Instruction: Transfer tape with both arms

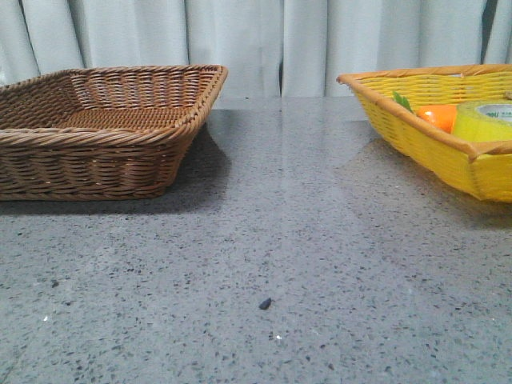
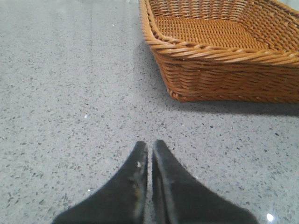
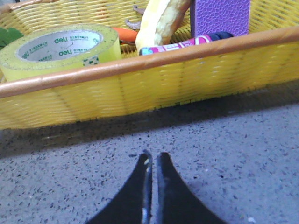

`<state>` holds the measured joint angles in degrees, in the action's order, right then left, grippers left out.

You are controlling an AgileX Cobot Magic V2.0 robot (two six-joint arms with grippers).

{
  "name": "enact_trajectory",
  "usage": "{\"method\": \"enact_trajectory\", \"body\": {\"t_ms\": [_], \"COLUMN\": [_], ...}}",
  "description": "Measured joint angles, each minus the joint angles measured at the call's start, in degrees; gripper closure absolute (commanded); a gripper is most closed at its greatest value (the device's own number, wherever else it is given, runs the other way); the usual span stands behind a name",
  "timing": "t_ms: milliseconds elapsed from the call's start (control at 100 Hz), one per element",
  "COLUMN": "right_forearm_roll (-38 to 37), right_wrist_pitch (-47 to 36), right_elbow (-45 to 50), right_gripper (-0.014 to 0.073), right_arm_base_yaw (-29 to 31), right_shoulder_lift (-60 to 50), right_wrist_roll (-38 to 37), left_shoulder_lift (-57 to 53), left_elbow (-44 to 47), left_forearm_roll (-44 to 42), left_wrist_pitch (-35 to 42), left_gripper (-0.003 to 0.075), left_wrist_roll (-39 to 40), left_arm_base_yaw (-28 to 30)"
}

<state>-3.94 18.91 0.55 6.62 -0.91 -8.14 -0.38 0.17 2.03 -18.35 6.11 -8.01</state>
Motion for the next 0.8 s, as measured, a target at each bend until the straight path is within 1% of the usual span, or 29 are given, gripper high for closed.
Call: {"method": "enact_trajectory", "body": {"t_ms": [80, 410, 540, 640, 800], "right_forearm_roll": [0.0, 0.1, 0.1, 0.1, 0.4], "right_wrist_pitch": [0.0, -2.0, -2.7, -4.7, -10.2], "right_elbow": [0.0, 0.0, 0.0, 0.0, 0.0], "right_gripper": [0.0668, 0.0668, 0.0668, 0.0668, 0.0668], "right_arm_base_yaw": [0.0, 0.0, 0.0, 0.0, 0.0], "right_shoulder_lift": [0.0, 0.0, 0.0, 0.0, 0.0], "right_wrist_roll": [0.0, 0.0, 0.0, 0.0, 0.0], "left_shoulder_lift": [0.0, 0.0, 0.0, 0.0, 0.0], "left_elbow": [0.0, 0.0, 0.0, 0.0, 0.0], "left_forearm_roll": [0.0, 0.0, 0.0, 0.0, 0.2], "left_wrist_pitch": [1.1, 10.0, 11.8, 12.3, 13.0], "left_gripper": [0.0741, 0.0741, 0.0741, 0.0741, 0.0741], "left_wrist_roll": [0.0, 0.0, 0.0, 0.0, 0.0], "left_arm_base_yaw": [0.0, 0.0, 0.0, 0.0, 0.0]}}
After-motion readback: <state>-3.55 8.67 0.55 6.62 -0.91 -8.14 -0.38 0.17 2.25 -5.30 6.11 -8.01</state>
